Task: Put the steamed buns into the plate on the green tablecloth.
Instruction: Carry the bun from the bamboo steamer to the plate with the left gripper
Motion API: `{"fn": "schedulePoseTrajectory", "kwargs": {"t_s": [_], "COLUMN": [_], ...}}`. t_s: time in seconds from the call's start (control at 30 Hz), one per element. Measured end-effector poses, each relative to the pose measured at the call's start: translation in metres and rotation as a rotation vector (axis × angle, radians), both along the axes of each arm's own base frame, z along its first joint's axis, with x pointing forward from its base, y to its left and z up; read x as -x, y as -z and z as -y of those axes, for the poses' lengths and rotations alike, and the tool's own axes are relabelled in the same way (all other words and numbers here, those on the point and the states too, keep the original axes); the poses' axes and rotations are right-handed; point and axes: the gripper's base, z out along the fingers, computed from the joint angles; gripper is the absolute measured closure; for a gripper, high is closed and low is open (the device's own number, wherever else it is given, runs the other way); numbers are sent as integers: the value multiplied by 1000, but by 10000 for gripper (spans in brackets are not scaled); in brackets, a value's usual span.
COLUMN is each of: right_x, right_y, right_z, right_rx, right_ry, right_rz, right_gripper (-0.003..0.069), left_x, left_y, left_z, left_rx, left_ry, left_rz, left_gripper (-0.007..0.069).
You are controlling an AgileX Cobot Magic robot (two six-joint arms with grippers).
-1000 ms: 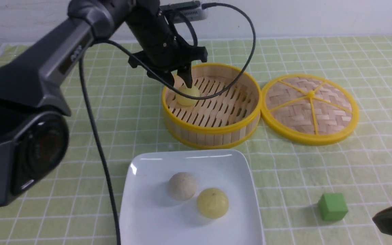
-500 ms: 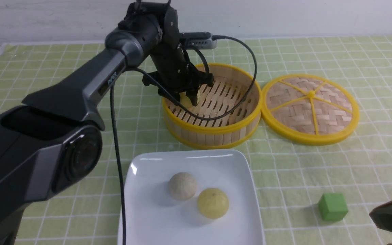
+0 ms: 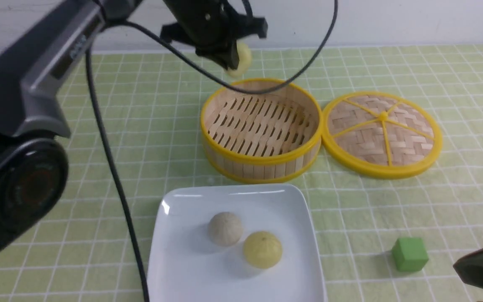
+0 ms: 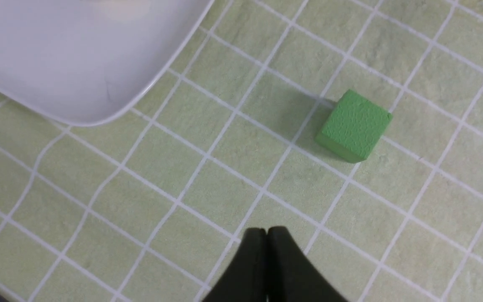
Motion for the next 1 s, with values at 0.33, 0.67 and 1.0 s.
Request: {"fn": "schedulePoseTrajectory", "kwargs": {"t_s": [0.33, 0.67, 1.0], "right_x": [0, 1, 1], "right_y": [0, 0, 0], "right_z": [0, 0, 0], "right_rx": [-1, -7, -2], "right_ry": [0, 1, 1], "right_rz": [-5, -8, -16], "right_gripper": [632, 622, 617], "left_x": [102, 174, 173], "left_y": [2, 135, 154], "left_z": [-45, -72, -66], "left_rx": [-89, -190, -70], "left_ry": [6, -63, -89], "left_rz": [-195, -636, -554], "left_gripper": [603, 590, 412]}}
